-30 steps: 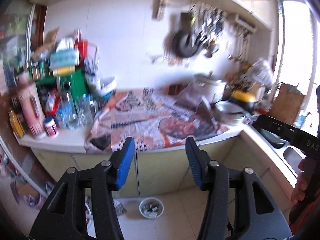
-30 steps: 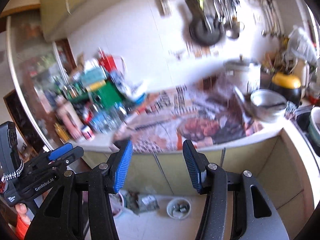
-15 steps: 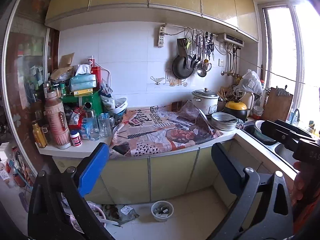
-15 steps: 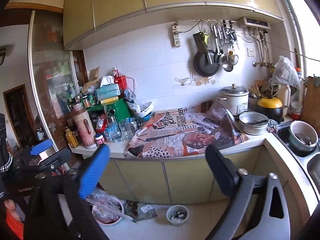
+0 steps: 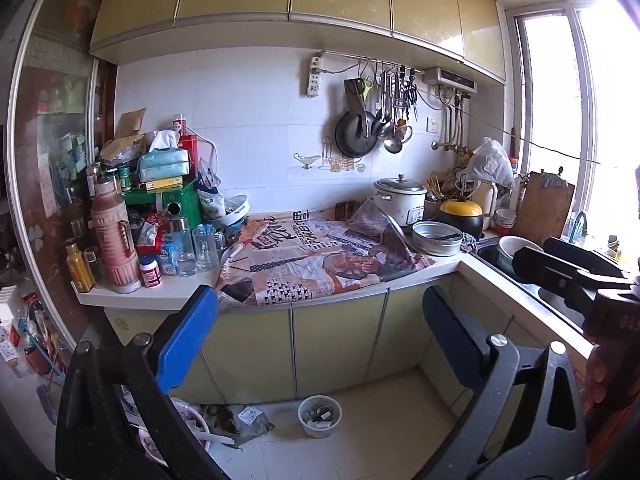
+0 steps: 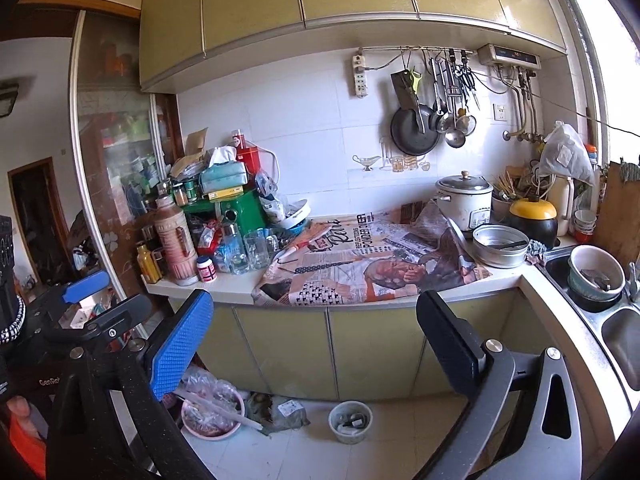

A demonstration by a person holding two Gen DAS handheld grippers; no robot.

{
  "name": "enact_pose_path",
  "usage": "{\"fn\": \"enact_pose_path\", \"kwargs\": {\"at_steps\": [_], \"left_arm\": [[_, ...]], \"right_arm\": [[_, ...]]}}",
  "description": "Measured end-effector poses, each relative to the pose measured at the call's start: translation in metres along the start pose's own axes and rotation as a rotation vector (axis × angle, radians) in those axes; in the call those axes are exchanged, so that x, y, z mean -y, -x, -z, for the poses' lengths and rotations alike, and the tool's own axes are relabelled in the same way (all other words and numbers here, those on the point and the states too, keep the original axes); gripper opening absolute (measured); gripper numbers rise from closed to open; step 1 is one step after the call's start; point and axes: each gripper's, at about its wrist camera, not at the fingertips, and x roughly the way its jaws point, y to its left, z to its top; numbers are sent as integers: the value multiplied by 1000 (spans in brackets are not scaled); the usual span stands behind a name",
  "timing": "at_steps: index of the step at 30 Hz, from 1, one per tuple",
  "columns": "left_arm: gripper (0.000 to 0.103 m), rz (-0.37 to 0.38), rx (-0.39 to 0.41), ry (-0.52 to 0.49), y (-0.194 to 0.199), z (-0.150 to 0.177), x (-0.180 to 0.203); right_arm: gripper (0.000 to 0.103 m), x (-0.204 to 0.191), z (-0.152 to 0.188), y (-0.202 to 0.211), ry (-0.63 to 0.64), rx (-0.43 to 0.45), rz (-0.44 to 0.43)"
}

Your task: Collect trash

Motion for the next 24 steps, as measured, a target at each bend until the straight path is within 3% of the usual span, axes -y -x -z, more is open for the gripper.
{"fn": "enact_pose_path", "kwargs": {"at_steps": [24], "left_arm": [[102, 19, -16, 23, -4, 4, 19]], "right_arm": [[101, -2, 2, 8, 14, -25, -7]]}}
